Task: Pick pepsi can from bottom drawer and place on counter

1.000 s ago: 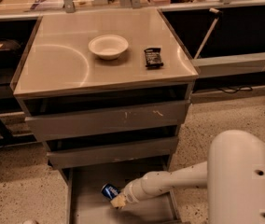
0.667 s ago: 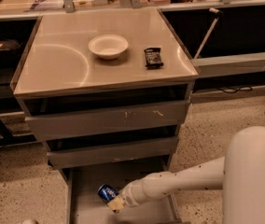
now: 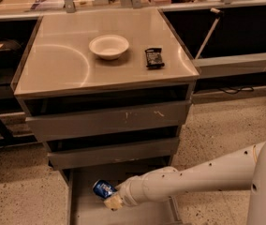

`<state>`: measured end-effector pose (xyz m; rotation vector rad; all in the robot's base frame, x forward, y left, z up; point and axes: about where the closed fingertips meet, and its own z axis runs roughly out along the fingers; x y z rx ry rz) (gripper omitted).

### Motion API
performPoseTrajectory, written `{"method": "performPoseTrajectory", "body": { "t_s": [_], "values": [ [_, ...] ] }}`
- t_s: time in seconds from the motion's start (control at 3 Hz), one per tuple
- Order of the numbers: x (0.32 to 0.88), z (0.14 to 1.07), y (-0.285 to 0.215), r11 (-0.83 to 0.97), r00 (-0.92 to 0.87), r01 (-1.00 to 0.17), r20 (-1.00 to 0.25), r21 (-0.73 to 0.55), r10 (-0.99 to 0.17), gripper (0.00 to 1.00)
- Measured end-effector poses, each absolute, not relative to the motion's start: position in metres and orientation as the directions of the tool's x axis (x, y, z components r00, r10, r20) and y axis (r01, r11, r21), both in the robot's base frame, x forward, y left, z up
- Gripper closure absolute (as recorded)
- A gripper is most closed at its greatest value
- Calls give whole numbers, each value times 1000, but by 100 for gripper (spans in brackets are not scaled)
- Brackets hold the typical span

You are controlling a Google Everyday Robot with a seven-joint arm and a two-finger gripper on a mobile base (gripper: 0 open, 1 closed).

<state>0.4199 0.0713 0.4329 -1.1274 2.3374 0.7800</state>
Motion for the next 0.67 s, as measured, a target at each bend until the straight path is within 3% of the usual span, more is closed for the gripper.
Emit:
{"method": "performPoseTrajectory", "body": {
  "t_s": [0.67],
  "values": [
    [426,465,66,515,-569,-807,-615,289,-546,100]
  ]
}}
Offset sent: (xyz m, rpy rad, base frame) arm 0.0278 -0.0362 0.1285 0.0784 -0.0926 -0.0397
